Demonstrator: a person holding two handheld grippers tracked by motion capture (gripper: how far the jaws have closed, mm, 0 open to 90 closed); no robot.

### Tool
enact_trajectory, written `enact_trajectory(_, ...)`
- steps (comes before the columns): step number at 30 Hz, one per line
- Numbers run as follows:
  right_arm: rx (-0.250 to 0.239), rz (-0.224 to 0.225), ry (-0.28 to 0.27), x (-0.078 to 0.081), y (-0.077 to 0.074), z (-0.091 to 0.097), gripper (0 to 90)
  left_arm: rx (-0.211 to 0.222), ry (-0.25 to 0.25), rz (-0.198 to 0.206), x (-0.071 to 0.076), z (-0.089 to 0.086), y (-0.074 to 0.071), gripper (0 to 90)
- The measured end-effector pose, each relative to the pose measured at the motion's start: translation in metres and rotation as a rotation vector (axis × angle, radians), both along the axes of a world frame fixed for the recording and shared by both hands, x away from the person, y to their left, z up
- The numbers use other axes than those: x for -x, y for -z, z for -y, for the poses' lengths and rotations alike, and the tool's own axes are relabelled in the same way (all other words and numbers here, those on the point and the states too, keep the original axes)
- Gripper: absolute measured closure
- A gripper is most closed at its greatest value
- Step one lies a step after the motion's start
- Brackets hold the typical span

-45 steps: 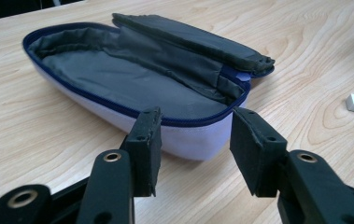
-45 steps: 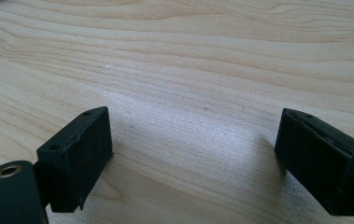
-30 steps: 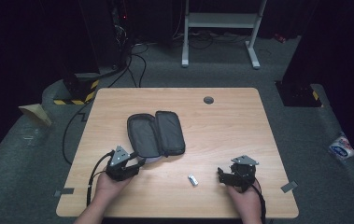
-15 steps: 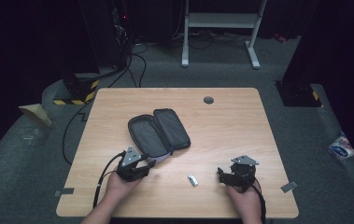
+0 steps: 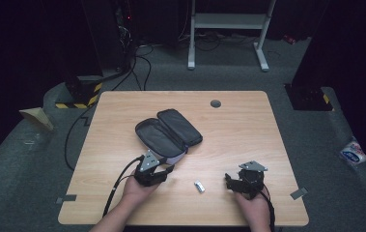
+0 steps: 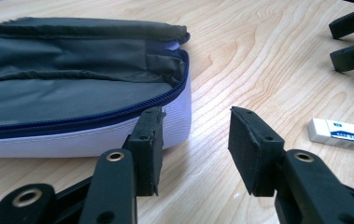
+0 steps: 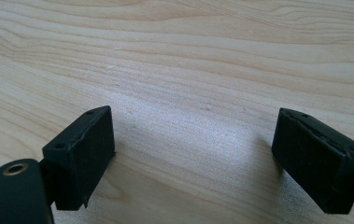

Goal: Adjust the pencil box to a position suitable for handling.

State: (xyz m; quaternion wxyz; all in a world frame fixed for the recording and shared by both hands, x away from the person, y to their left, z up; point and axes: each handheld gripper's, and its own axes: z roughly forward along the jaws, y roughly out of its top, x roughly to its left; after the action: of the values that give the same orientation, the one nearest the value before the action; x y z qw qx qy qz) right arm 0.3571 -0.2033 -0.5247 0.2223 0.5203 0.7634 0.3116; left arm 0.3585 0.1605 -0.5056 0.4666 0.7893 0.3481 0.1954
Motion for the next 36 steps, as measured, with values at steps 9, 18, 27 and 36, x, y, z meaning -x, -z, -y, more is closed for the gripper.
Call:
enact_trajectory(9,0.0,-0.003,-0.017,0.002,0.0,0.0,13.8,-0.044,-0.126,-0.011,0.003,-0.072,-0.01,51.7)
enact_trajectory(18,-0.065,0.054,-0.026,0.004,-0.015,-0.011,26.0,-0.09,-0.284,-0.094,0.003,-0.136,0.01,51.0)
enact_trajectory(27,-0.085,0.084,-0.141,-0.025,-0.04,-0.092,26.9,-0.121,-0.293,-0.145,-0.001,-0.136,0.021,49.0)
enact_trajectory(36,-0.102,0.077,-0.155,-0.058,-0.048,-0.148,27.5,-0.133,-0.292,-0.151,-0.002,-0.134,0.023,40.0)
